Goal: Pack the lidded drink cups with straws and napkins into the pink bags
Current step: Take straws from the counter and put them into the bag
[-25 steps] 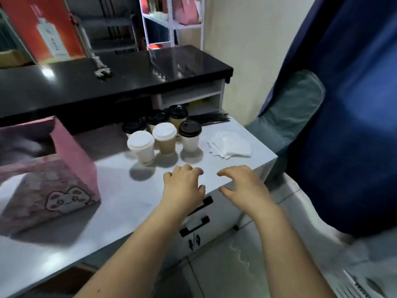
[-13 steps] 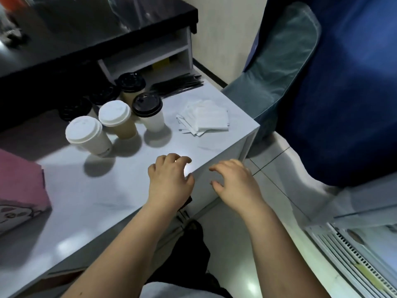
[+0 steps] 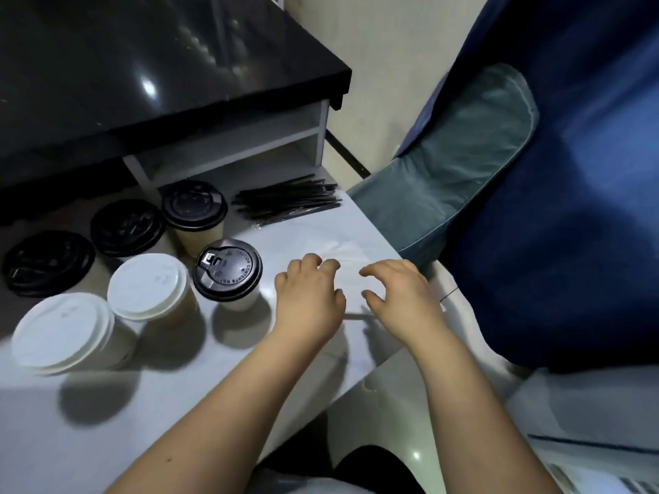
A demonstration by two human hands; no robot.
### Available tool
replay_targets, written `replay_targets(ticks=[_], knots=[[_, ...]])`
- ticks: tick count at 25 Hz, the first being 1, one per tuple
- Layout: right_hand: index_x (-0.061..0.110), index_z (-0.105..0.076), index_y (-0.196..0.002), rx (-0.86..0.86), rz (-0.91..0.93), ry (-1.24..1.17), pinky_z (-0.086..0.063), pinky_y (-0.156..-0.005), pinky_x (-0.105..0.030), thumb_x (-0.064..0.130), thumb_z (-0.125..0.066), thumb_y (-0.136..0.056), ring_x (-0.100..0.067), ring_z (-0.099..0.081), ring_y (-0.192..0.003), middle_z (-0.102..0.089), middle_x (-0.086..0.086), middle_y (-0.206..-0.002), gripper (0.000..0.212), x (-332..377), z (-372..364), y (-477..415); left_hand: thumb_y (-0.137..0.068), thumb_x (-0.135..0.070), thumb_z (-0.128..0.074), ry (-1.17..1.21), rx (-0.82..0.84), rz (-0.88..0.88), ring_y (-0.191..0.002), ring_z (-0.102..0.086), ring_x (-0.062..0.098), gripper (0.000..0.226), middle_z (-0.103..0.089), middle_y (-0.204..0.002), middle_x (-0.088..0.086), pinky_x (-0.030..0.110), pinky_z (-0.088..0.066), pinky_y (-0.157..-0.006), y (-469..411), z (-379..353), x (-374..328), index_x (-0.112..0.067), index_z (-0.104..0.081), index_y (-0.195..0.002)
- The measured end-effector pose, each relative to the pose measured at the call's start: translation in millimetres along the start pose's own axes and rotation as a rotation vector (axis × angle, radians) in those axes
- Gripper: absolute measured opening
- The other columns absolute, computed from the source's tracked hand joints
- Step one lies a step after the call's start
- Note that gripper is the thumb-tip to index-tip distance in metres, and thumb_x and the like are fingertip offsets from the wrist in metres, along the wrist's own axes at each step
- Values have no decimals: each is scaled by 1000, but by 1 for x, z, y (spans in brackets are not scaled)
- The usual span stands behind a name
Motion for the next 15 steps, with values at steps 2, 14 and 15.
replay_targets(ticks=[2,14,15], knots=[[20,-66,-114,15,26,-32,-35,-96,-27,16,-66,-84,-18,-47,-118,-63,6,-118,31,-4,0,-19,-86,-25,-54,-12,-27,25,-119,-41,28,45,-45,-129,4,39,-32,-91,-17,1,-4,-22,-49,-131],[22,-62,-119,234,425,3,-37,-97,-33,19,-59,-89,-21,-44,-118,-61,3,-121,30,-5,-9,-188,-86,-26,-55,3,-150,452,-124,-36,25,47,-42,-135,1,40,-32,-97,-101,-8,22,-27,-49,-133],[23,-62,-119,251,450,26,-38,-97,-35,20,-59,-88,-23,-44,-117,-61,3,-121,31,-5,-14,-199,-86,-26,-56,24,-160,484,-124,-36,24,45,-43,-135,1,39,-32,-97,-104,-9,25,-27,-51,-132]])
Point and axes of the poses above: each hand's wrist, its own y-axis away from the middle knuckle, its own z-axis out of the back of the hand, x = y × z, the point moved 1 cm from there along -y, towards the middle knuckle
